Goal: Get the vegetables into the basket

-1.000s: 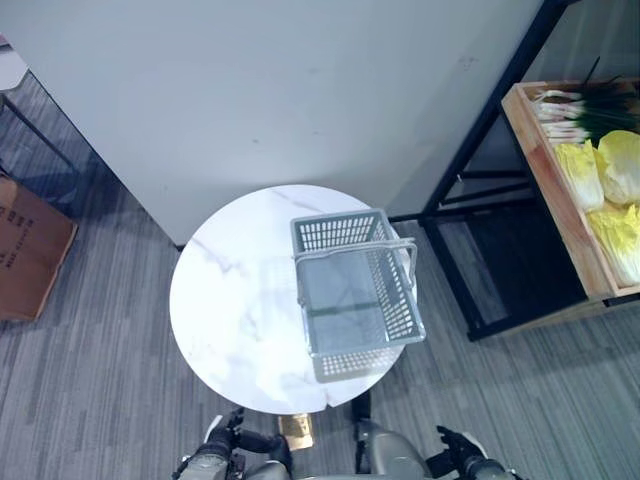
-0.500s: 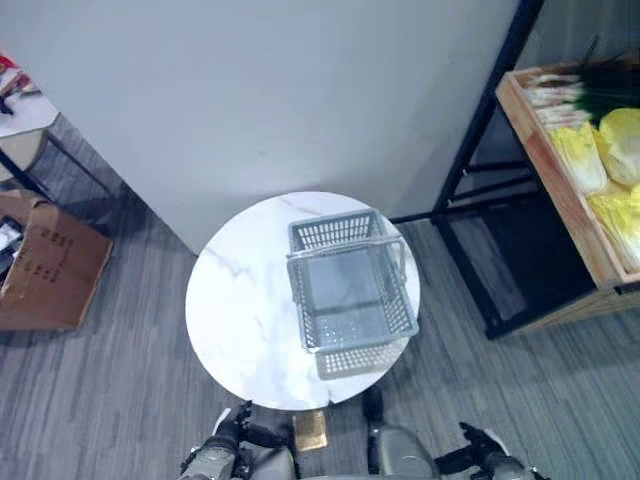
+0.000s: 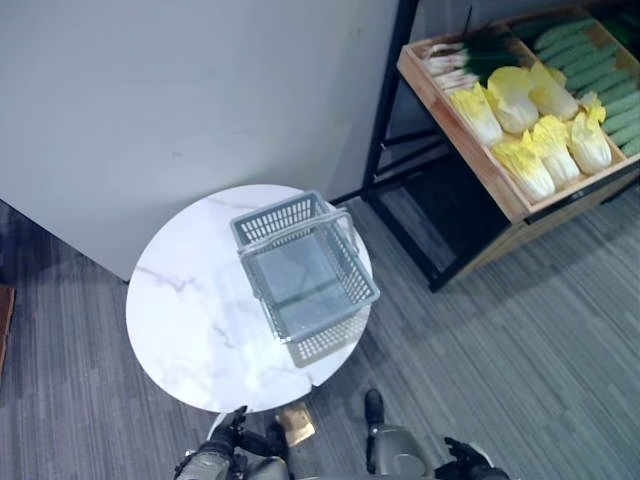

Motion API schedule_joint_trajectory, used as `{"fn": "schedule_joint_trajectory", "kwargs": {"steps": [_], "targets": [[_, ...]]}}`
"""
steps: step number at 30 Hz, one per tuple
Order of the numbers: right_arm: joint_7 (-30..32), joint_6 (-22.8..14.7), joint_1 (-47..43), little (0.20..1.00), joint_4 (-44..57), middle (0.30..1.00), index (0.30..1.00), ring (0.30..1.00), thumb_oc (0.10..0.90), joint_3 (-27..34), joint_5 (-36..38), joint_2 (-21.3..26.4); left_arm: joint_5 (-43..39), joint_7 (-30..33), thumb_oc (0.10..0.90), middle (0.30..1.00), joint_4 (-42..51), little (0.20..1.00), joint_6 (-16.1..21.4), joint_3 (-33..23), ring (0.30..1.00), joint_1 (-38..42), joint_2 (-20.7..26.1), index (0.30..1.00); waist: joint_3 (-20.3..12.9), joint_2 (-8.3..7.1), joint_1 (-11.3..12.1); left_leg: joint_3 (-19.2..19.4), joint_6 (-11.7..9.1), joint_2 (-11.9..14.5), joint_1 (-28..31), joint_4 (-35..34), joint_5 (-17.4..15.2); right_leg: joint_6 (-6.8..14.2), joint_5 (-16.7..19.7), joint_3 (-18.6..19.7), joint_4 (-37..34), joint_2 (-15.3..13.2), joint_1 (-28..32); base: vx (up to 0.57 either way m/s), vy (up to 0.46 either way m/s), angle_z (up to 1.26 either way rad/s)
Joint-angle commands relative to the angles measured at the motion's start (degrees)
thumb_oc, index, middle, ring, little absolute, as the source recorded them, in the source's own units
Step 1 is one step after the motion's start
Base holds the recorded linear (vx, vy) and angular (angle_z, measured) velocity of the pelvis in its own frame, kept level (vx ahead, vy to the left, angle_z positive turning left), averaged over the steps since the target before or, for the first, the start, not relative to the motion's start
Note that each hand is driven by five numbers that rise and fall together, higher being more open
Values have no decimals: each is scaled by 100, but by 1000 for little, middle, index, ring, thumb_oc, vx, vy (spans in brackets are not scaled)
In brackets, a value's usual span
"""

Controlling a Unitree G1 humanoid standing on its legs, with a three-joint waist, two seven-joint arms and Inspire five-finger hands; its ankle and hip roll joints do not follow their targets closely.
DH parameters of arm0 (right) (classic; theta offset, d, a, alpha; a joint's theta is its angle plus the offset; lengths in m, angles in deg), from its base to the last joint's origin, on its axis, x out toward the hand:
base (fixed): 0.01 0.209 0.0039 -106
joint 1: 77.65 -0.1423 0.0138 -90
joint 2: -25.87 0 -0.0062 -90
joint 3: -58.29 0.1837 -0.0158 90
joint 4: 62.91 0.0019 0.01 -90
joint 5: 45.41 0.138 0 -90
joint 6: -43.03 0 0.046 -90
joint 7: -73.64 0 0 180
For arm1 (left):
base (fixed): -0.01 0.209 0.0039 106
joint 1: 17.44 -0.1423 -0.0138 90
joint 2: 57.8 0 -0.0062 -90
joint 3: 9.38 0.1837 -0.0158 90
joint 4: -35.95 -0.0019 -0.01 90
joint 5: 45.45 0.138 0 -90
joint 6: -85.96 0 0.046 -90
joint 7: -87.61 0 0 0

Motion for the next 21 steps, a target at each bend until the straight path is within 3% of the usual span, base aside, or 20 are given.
{"fn": "schedule_joint_trajectory", "kwargs": {"steps": [1, 9, 11, 14, 16, 17, 18, 20, 21], "targets": [[83, -119, -386, 1000, -40, 1000, 1000, 1000, 900, -26, -80, 131, 91, 26, 900, 1000, -35, 1000, 85, -53, 1000, 1, 147, 1000, 22, -124, 76, 82, -55, -131, -68, 27, 109, 558, 669, 127, -119, -517, 164, 36, -19, 9], [123, -136, -310, 1000, -107, 1000, 1000, 1000, 900, 54, -29, 163, 124, 53, 900, 1000, -108, 1000, 75, -161, 1000, -121, 124, 1000, -153, -180, 137, 88, -130, -88, -3, 27, 69, 579, 577, -28, -508, -533, 441, 10, -15, 4], [218, -206, -321, 1000, -158, 1000, 1000, 1000, 900, 490, 565, 210, 104, 88, 900, 1000, -159, 1000, 91, -232, 1000, -175, 133, 1000, -199, -187, 102, 116, -158, -60, 1, 27, 67, 588, 566, -15, -508, -521, 436, 2, -6, -2], [275, -225, -323, 1000, -220, 1000, 1000, 1000, 900, 706, 803, 246, 91, 103, 900, 1000, -180, 1000, 96, -258, 1000, -187, 131, 1000, -220, -188, 94, 132, -166, -44, 14, 27, 60, 592, 567, -6, -508, -516, 437, 18, -8, -9], [389, -293, -365, 1000, -403, 1000, 1000, 1000, 900, 1468, 1482, 614, 83, 80, 900, 1000, -180, 1000, 93, -309, 1000, -324, 136, 1000, -319, -206, 82, 149, -185, -16, 61, 27, 41, 632, 596, -18, -508, -521, 472, 33, -12, -6], [389, -293, -365, 1000, -403, 1000, 1000, 1000, 900, 1468, 1482, 614, 83, 80, 900, 1000, -180, 1000, 93, -309, 1000, -324, 136, 1000, -319, -206, 83, 150, -185, -16, 62, 27, 41, 632, 596, -18, -508, -521, 473, 13, -2, -4], [508, -290, -423, 1000, -562, 1000, 1000, 1000, 900, 1895, 1595, 1143, 72, 44, 900, 1000, -152, 1000, 92, -324, 1000, -388, 166, 1000, -365, -217, 101, 120, -186, -35, 76, 27, 25, 662, 641, -30, -508, -536, 486, 0, 0, 0], [531, -297, -469, 1000, -506, 1000, 1000, 1000, 900, 1956, 1533, 1321, 77, 29, 900, 1000, -124, 1000, 93, -324, 1000, -422, 177, 1000, -371, -216, 110, 117, -183, -40, 79, 27, 22, 671, 652, -35, -508, -542, 496, -6, 16, 0], [756, -362, -615, 1000, -70, 1000, 1000, 1000, 900, 2144, 1134, 2093, 83, -16, 900, 1000, -56, 1000, 77, -319, 1000, -504, 188, 1000, -400, -237, 118, 115, -176, -60, 76, 27, 21, 713, 711, -37, -508, -575, 501, -11, 35, -3]]}}
